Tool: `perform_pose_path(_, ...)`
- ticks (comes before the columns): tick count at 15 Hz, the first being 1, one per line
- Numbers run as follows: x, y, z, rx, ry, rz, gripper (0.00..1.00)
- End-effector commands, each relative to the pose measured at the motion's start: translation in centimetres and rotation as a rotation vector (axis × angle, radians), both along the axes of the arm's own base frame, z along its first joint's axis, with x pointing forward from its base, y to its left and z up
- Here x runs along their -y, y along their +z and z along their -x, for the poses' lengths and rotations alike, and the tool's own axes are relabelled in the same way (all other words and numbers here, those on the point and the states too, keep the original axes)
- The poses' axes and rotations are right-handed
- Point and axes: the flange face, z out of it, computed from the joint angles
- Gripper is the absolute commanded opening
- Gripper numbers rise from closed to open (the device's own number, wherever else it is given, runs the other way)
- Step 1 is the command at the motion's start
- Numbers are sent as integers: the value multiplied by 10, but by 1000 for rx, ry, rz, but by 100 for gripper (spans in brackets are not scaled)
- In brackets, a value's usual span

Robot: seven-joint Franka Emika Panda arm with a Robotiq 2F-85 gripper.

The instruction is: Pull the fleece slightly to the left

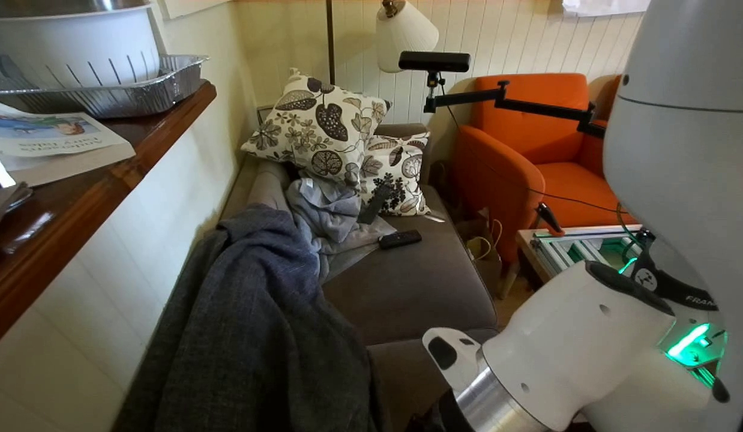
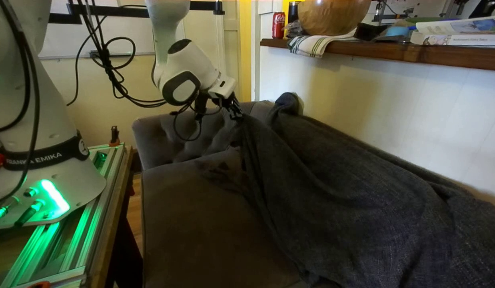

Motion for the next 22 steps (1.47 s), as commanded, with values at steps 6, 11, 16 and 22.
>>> perform_pose_path(6,-96,1,8,-82,441,-32,2)
perform_pose_path(11,-128,-7,2,-135,592,-6,2)
perform_pose_path(16,-173,-16,-3,-193,756,37,2)
perform_pose_path(22,-221,-28,-13,-248,933,93,2)
